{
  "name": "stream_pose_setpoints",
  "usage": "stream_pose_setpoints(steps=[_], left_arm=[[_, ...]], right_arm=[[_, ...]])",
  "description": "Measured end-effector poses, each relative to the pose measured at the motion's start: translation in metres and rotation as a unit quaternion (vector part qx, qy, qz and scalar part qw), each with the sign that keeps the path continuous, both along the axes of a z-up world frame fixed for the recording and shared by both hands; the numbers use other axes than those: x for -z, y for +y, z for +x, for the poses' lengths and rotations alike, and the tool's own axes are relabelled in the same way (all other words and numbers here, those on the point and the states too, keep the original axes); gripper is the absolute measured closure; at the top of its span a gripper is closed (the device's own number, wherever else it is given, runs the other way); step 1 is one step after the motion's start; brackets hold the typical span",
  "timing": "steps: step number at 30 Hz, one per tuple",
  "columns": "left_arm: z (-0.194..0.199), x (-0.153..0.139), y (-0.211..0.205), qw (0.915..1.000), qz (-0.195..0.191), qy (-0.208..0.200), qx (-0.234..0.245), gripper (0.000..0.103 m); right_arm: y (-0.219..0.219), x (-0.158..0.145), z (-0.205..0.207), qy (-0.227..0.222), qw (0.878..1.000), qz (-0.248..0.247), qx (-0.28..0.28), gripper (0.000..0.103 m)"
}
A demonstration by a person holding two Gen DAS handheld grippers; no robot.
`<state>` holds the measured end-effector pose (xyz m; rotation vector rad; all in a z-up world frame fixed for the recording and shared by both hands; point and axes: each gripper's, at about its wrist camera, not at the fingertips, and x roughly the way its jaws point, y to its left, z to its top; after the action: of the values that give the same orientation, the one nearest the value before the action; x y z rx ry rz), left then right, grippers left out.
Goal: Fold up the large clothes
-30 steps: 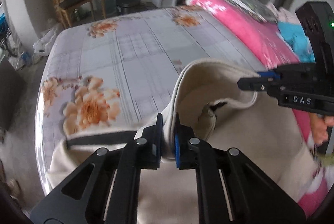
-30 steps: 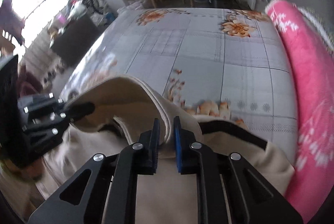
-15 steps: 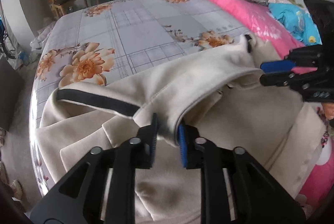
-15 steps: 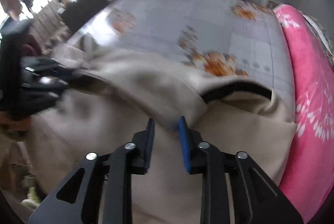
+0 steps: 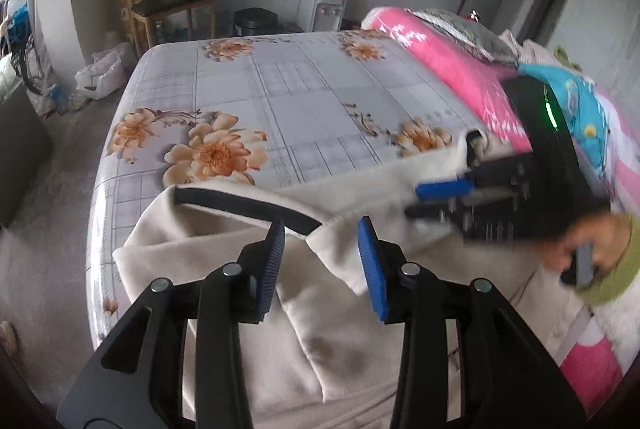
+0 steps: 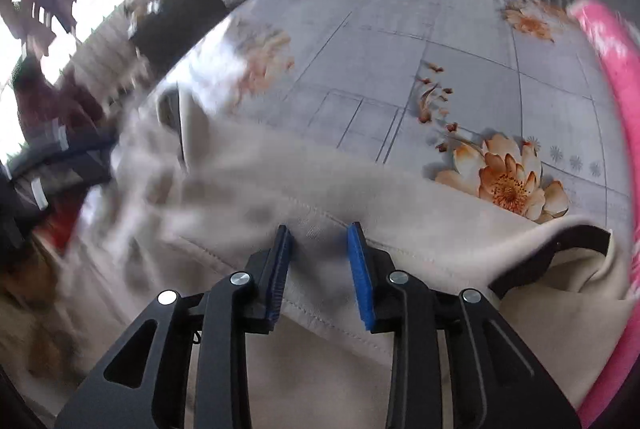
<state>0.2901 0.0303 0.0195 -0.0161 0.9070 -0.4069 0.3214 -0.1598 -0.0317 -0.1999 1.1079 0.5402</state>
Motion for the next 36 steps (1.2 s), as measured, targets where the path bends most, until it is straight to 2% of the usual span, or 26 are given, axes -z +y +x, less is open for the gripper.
stream_pose_setpoints(steps=[3,6,9,12,14,17,21,24,26,29,31,36], left_arm=[[0.016,0.008,-0.010,0.9997,-0.016,0.017,0.010,0.066],[0.035,0.030,-0.027,0.9979,-0.026,0.057,0.015,0.066],[0.037,0.051,-0.040,0.9975,0.020,0.065,0.021,0.066],[0.027,0.057,-0.045,0.9971,0.053,0.037,0.040,0.066],[0.024,0.057,-0.047,0.9963,0.065,0.030,0.049,0.066],[0.022,0.051,-0.046,0.9962,0.066,0.028,0.051,0.066],[0.014,0.041,-0.043,0.9961,0.056,0.019,0.065,0.063],[0.013,0.050,-0.043,0.9943,0.078,0.033,0.065,0.058],[0.011,0.053,-0.043,0.9926,0.099,0.033,0.062,0.058],[0.009,0.042,-0.031,0.9951,0.078,0.032,0.052,0.058],[0.006,0.033,-0.027,0.9963,0.067,0.020,0.050,0.058],[0.010,0.014,-0.030,0.9970,0.053,-0.012,0.054,0.058]], right_arm=[[0.006,-0.004,-0.006,-0.012,1.000,-0.024,-0.006,0.073],[-0.003,-0.012,-0.006,-0.006,1.000,-0.009,0.005,0.073],[-0.016,-0.020,-0.012,-0.026,0.999,-0.016,0.020,0.073],[-0.035,0.001,-0.014,-0.009,0.998,-0.046,0.030,0.073],[-0.046,0.002,-0.017,-0.007,0.999,-0.016,0.031,0.073],[-0.056,-0.009,-0.019,0.004,0.999,-0.005,0.049,0.073],[-0.062,-0.019,-0.024,-0.009,0.998,0.008,0.066,0.073],[-0.068,-0.001,-0.020,0.021,0.997,0.002,0.073,0.073],[-0.071,-0.004,-0.019,0.026,0.997,0.004,0.077,0.073],[-0.077,-0.021,-0.021,0.032,0.995,0.030,0.095,0.073],[-0.077,-0.036,-0.020,0.014,0.994,0.041,0.099,0.073],[-0.063,-0.040,-0.005,-0.007,0.994,0.035,0.099,0.070]])
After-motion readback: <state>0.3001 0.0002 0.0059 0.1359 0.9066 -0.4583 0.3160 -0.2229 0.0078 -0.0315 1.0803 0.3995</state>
